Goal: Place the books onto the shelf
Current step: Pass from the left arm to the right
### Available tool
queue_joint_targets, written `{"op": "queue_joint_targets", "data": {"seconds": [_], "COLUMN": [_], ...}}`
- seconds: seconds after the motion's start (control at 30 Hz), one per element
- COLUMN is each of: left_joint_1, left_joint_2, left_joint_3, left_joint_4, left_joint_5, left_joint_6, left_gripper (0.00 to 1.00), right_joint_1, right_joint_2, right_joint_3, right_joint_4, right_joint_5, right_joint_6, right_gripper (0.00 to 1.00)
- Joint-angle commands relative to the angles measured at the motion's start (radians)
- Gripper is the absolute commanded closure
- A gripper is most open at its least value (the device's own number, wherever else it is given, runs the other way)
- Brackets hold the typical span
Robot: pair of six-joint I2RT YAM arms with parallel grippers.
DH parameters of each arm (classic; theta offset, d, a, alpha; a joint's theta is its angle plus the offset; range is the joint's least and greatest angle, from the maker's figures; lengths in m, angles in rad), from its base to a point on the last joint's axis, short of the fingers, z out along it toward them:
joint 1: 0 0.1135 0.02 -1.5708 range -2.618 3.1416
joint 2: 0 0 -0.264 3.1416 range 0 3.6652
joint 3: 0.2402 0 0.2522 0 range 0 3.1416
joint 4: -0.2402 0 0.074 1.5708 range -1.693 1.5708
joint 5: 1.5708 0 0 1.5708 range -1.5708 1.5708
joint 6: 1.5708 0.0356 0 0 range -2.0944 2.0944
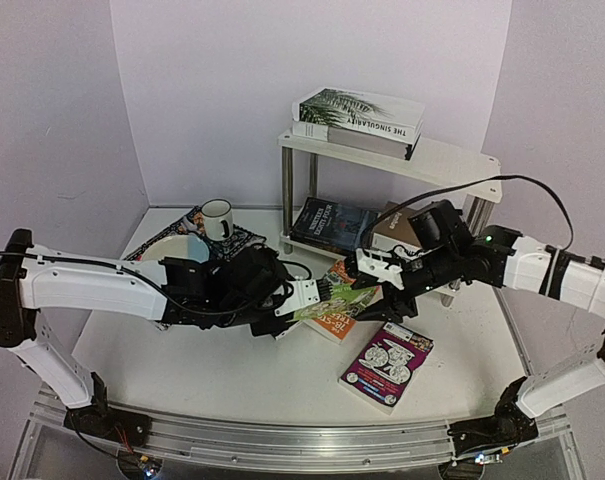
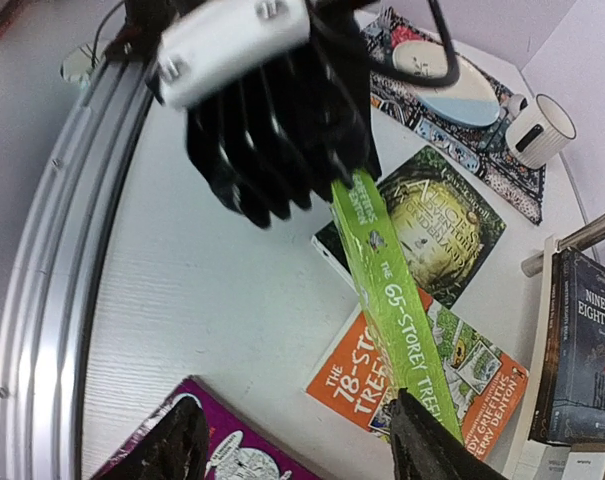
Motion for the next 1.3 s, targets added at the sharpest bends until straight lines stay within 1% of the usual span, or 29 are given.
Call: {"op": "queue_joint_targets", "data": {"seconds": [0.0,0.17,0.33,0.6,0.9,1.17,1.27], "left_joint_1": [-0.002,-0.002,-0.002,-0.002,-0.002,-0.002,-0.002], "left_joint_2": [-0.096,-0.136,-0.155,-0.171,-0.165,-0.158,-0.162], "left_joint_3": [-0.006,-0.053,-0.079,-0.083,-0.089,-0.077,-0.068], "left_joint_4": [0.124,0.133,0.133,0.135,0.139,0.149,0.157], "left_joint_5": [0.000,0.015,0.015,0.001,-0.003,-0.024,-0.029], "left_joint_6": [0.010,0.017,0.021,0.040,0.045,0.058,0.062], "left_gripper": [1.00,1.00,1.00,1.00,0.97,0.97,0.95], "right_joint_1": [0.005,0.005,0.005,0.006,0.025,0.051,0.061], "right_joint_2": [0.047,0.097,0.135,0.210,0.284,0.335,0.342], "right_joint_3": [0.050,0.044,0.045,0.121,0.161,0.198,0.210], "right_joint_4": [0.011,0.034,0.116,0.109,0.068,0.043,0.034], "right_joint_5": [0.117,0.157,0.154,0.105,0.103,0.118,0.127], "right_joint_6": [-0.123,-0.193,-0.201,-0.182,-0.185,-0.167,-0.166], "right_gripper": [0.39,0.41,0.39,0.44,0.49,0.61,0.69]}}
